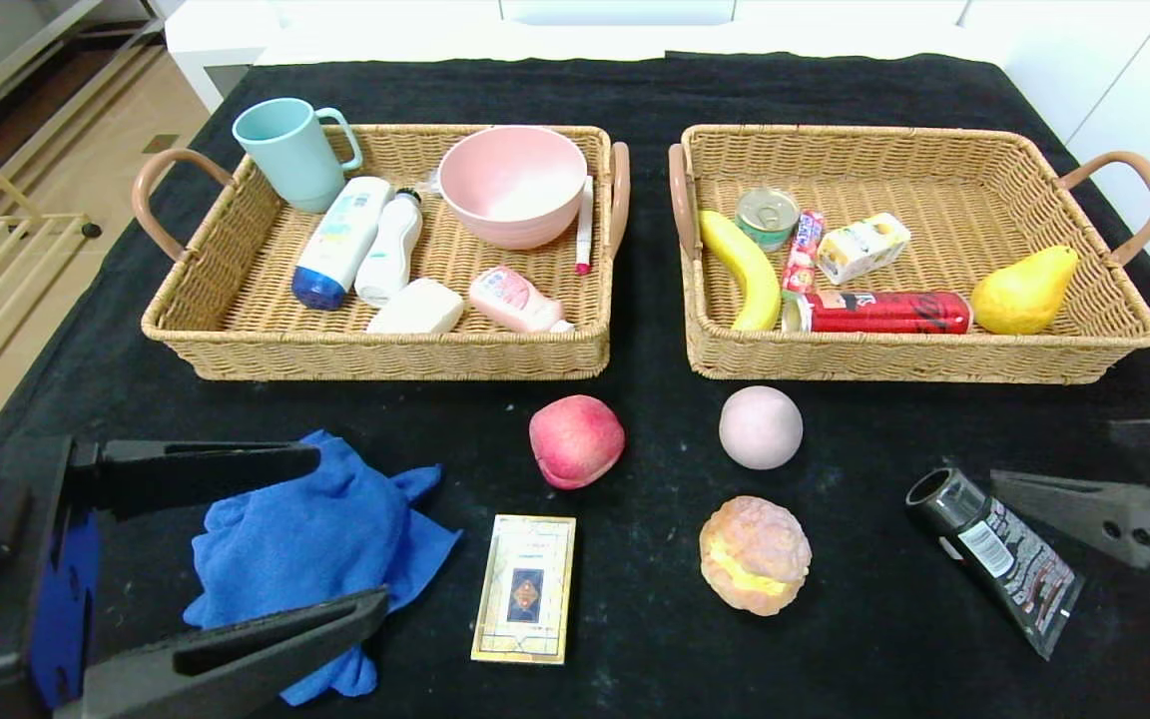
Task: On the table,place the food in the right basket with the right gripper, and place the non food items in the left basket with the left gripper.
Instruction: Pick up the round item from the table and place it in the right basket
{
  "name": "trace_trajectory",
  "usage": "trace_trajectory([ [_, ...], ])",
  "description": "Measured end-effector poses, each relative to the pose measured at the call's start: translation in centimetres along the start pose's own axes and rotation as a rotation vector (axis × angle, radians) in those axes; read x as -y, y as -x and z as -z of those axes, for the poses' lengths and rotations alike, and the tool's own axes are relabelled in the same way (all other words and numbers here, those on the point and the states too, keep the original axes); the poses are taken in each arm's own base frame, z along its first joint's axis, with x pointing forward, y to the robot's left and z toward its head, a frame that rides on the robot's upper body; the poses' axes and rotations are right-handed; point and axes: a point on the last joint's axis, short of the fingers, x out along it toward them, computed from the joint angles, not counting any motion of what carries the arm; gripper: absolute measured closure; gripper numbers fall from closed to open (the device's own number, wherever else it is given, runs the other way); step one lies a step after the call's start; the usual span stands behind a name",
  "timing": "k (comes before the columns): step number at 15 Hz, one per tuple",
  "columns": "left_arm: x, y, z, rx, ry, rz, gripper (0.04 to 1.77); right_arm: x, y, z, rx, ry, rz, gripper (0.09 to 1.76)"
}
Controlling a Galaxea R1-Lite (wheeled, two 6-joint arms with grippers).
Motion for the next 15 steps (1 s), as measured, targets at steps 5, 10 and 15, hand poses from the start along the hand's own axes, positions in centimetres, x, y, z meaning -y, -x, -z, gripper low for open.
trace_trajectory([
  [5, 0.1, -0.3, 0.3, -0.014, -0.002, 0.022, 0.09, -3.6, -3.8, -3.4, -0.021, -0.077, -0.020, 0.14],
  [10, 0.2, -0.4, 0.3, -0.017, -0.011, 0.027, 0.09, -7.0, -6.7, -4.3, -0.049, -0.084, -0.023, 0.14],
  [15, 0.3, -0.4, 0.4, -0.019, -0.013, 0.029, 0.09, -8.8, -9.8, -4.9, -0.082, -0.116, 0.091, 0.14],
])
